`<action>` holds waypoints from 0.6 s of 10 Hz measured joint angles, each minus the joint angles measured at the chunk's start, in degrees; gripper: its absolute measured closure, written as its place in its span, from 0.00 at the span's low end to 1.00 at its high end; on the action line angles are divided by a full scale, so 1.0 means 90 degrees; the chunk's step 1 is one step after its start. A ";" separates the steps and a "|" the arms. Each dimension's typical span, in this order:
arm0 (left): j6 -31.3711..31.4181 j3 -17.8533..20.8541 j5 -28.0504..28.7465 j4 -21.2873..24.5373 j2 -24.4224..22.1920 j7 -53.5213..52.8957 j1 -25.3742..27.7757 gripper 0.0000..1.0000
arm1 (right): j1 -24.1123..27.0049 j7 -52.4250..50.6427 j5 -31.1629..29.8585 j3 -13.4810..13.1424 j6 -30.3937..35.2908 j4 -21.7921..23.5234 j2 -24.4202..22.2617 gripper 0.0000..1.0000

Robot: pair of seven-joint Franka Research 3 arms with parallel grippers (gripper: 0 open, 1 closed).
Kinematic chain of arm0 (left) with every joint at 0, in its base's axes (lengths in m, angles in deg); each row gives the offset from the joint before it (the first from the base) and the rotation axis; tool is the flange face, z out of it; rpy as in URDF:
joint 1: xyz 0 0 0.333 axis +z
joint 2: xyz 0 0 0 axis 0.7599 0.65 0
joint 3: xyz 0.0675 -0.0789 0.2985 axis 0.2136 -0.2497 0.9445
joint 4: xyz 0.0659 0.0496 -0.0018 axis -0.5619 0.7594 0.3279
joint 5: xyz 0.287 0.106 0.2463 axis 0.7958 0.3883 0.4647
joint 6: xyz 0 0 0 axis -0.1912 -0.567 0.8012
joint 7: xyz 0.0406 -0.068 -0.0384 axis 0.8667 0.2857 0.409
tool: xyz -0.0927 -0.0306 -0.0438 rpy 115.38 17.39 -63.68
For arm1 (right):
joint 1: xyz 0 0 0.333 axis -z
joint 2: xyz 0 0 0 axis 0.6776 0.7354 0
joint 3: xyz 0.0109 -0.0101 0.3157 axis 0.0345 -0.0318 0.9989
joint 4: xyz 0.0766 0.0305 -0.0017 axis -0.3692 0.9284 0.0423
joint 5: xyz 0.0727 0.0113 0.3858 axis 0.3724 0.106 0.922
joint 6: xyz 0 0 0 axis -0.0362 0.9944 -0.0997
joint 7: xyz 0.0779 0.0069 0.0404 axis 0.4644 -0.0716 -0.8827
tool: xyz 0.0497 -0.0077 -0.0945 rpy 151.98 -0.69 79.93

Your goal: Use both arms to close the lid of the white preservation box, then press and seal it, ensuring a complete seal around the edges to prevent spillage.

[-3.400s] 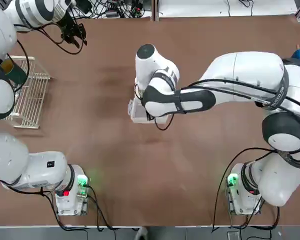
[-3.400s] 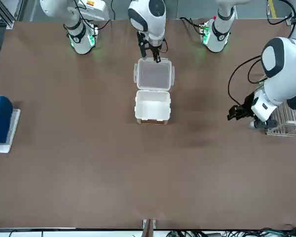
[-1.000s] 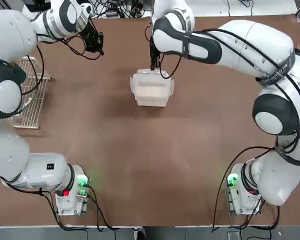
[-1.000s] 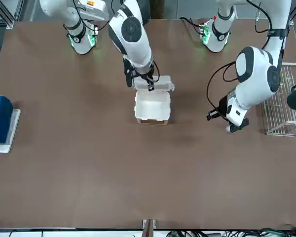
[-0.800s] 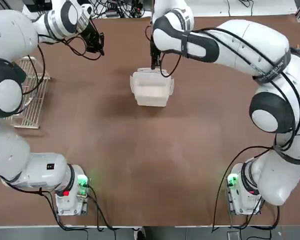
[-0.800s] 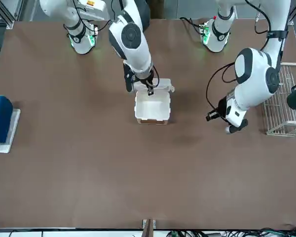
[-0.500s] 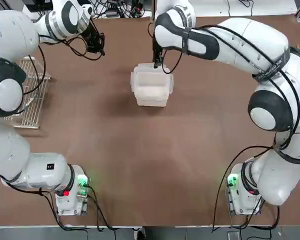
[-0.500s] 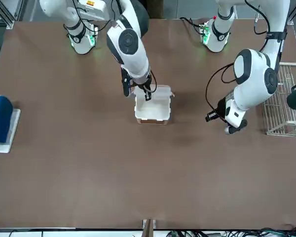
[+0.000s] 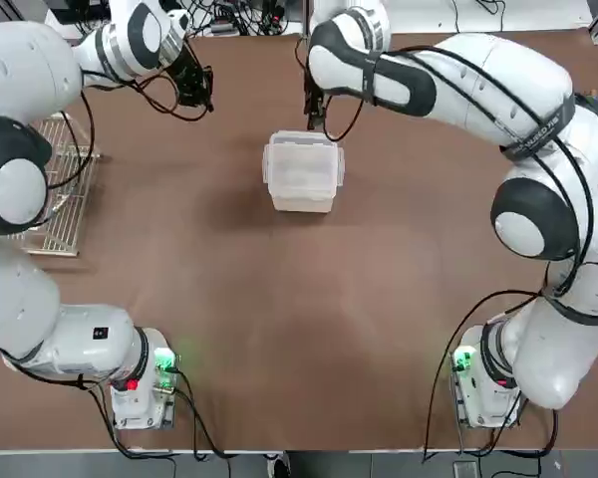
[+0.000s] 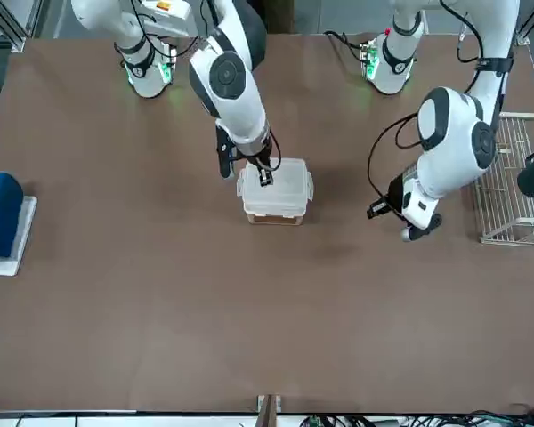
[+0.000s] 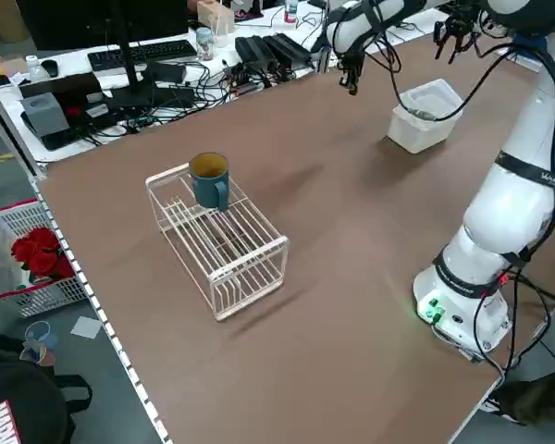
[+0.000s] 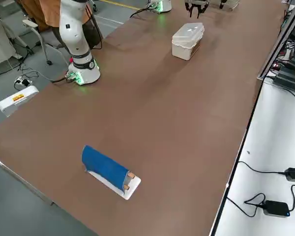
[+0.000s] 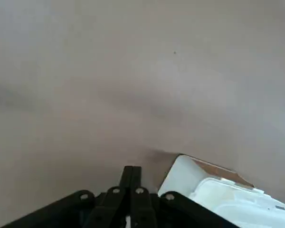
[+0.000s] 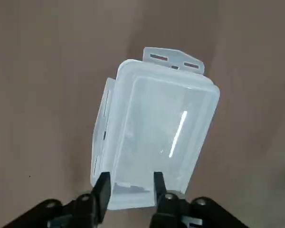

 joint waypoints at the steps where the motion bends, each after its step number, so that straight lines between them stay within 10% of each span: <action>1: 0.0159 -0.0039 -0.0125 0.0126 -0.0045 0.0024 -0.0011 0.99 | -0.0082 -0.0001 -0.0002 0.0008 -0.0242 0.0004 0.0218 0.79; 3: 0.0885 -0.0346 -0.0576 0.0666 -0.0154 0.0025 -0.0016 0.99 | -0.0310 0.0000 -0.0003 0.0023 -0.0623 0.0003 0.0670 0.96; 6: 0.1448 -0.0741 -0.1221 0.1116 -0.0084 0.0114 -0.0157 0.99 | -0.0465 0.0006 -0.0016 0.0015 -0.0848 -0.0006 0.0906 0.96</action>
